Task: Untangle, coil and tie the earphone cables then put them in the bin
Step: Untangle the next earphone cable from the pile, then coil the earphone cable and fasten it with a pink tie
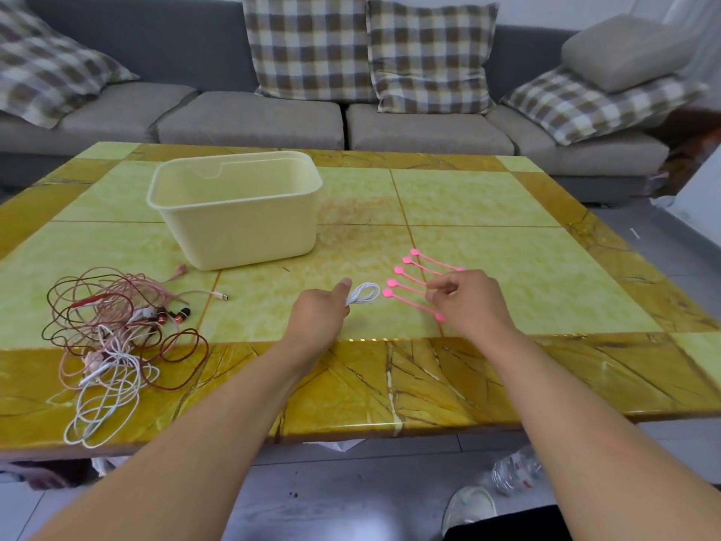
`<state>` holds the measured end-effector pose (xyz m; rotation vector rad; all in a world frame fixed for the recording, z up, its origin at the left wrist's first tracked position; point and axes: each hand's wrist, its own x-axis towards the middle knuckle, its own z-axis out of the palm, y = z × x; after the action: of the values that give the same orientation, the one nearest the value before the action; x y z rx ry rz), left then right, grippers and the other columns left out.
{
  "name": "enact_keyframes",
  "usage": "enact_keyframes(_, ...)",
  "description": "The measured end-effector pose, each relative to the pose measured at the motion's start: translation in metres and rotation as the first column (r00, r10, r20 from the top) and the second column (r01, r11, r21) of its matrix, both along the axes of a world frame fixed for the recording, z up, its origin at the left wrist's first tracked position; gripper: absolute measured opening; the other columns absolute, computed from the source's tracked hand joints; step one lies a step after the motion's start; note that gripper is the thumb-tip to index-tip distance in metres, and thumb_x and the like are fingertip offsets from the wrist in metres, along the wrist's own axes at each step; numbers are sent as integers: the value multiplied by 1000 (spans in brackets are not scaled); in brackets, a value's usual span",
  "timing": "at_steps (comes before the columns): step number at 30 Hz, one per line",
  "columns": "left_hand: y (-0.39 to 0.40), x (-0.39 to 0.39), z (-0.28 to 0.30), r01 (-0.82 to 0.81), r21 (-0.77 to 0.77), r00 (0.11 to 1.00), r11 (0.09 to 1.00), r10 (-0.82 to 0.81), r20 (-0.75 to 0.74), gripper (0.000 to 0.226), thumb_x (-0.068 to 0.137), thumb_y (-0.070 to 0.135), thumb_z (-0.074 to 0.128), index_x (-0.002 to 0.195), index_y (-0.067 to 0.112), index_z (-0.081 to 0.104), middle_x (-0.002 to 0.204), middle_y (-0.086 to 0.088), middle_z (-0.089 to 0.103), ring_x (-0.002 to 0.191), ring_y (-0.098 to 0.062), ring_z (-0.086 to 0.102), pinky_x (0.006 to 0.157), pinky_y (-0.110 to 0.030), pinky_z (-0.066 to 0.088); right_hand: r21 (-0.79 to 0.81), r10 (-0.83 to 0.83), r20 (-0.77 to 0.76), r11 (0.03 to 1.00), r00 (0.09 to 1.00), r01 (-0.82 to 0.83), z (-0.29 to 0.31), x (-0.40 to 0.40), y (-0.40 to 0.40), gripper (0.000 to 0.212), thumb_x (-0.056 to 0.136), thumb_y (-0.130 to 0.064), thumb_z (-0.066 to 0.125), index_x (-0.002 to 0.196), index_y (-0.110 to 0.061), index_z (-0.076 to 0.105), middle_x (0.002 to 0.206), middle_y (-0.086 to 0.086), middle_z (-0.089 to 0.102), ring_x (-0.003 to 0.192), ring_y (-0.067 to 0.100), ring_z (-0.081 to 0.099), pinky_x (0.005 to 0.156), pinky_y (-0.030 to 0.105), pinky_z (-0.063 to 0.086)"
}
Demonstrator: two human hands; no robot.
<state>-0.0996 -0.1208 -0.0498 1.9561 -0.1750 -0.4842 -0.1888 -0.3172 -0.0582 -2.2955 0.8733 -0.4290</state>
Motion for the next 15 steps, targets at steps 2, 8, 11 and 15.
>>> enact_keyframes(2, 1, 2, -2, -9, -7, 1000, 1000, 9, -3, 53, 103, 45, 50, 61, 12, 56, 52, 6, 44, 50, -15, 30, 43, -25, 21, -49, 42, -100, 998, 994, -47, -9, 6, 0, 19, 88, -27, 79, 106, -22, 80, 101, -2, 77, 87, 15, 68, 80, 24, 51)
enact_keyframes(8, 0, 3, 1, -55, -35, 998, 998, 54, -16, 52, 104, 44, 48, 66, 11, 60, 56, 5, 48, 53, -16, 33, 50, -29, 24, -214, 41, -267, 972, 963, -101, -11, 23, 11, 10, 88, -36, 77, 92, -28, 81, 102, 0, 76, 101, 25, 67, 88, 33, 54)
enact_keyframes(11, 2, 4, 1, -53, -54, 998, 997, 52, -25, 52, 104, 45, 46, 66, 12, 58, 58, 4, 46, 54, -17, 32, 51, -29, 23, -263, 48, -353, 953, 934, -148, -10, 24, 15, 13, 97, -28, 67, 94, -30, 80, 113, 5, 72, 108, 28, 62, 94, 38, 52)
enact_keyframes(15, 4, 6, -1, -31, -52, 998, 998, 28, -57, 54, 103, 47, 45, 64, 13, 57, 58, 3, 43, 52, -17, 30, 53, -30, 22, -335, 138, -363, 904, 922, -267, -10, 23, 32, 18, 102, -18, 53, 104, -25, 69, 116, 2, 68, 118, 28, 53, 97, 39, 40)
